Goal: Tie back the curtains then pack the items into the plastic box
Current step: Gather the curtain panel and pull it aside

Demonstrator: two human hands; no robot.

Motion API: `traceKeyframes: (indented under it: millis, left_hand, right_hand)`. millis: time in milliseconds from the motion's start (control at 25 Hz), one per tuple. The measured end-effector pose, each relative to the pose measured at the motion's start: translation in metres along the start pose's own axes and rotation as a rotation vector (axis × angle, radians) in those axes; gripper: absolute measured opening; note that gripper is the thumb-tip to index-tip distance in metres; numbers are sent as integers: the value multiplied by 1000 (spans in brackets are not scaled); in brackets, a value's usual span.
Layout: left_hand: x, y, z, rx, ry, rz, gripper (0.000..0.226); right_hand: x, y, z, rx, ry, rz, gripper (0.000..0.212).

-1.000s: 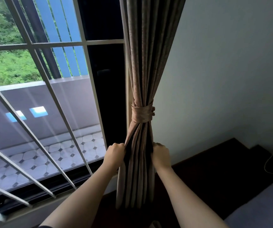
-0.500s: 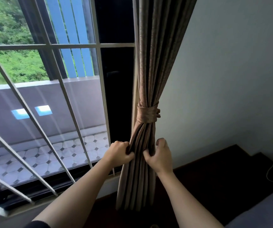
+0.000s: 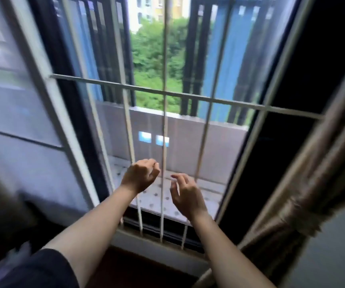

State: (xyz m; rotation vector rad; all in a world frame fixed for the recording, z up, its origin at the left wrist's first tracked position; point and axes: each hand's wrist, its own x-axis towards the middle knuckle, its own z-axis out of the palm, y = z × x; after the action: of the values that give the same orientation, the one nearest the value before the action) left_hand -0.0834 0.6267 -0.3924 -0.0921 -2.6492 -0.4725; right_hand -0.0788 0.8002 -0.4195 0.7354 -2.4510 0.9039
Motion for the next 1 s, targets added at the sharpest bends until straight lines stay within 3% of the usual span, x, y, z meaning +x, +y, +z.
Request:
traceKeyframes:
  millis: [240,360,520,1000]
  left_hand:
    - [-45,-158,-98,108,65,-462,76]
    - [-87,-231,-144,122,109,-633,88]
    - [-132,-334,-212,225,190,-799,58]
    - [-160,-552,-359,282,259,-1030,57]
  right_hand:
    - [85,-133,118,173,-219,-344,39]
    - [100,-207,183,265,-304,-416,46]
    - [130,-314,269,315,-466,-458,58]
    - [205,-547,443,395,-488,-544,81]
